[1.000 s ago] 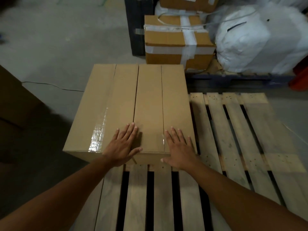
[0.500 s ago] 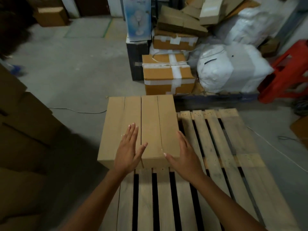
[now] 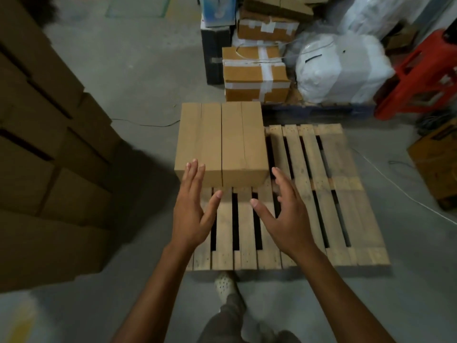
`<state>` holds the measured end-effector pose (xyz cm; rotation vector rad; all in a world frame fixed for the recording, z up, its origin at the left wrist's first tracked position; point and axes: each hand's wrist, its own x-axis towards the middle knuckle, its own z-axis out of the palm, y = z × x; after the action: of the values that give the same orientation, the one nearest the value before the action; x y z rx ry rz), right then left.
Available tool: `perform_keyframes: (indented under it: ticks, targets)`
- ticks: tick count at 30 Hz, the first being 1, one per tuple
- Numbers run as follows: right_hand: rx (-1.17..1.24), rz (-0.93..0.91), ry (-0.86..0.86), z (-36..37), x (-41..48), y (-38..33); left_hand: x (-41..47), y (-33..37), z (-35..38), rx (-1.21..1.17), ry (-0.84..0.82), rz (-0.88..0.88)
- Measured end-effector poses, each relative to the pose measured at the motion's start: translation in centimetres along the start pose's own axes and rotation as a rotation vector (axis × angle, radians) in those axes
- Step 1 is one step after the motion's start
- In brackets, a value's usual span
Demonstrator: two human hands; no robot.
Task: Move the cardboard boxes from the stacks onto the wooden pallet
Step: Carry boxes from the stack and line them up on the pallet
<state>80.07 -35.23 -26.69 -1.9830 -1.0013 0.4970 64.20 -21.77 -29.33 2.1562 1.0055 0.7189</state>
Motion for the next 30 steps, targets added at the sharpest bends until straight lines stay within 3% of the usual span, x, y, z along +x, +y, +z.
perform_keyframes:
  ticks: [7, 14, 21, 30]
  targets:
    - [0.060, -0.140, -0.126, -1.3, -11.3, -3.3, -13.4, 3.9, -5.2, 0.050, 0.143, -0.094]
    - [0.128, -0.314, -0.227, 1.4, -16.4, -8.7, -22.1, 5.0, -12.0, 0.061, 0.330, -0.170]
    - [0.221, -0.463, -0.323, 8.6, -15.0, -17.6, -22.8, 1.6, -22.5, 0.118, 0.514, -0.144]
    - [0.284, -0.607, -0.280, 22.6, -9.4, -32.8, -16.0, -7.6, -40.9, 0.273, 0.580, -0.069]
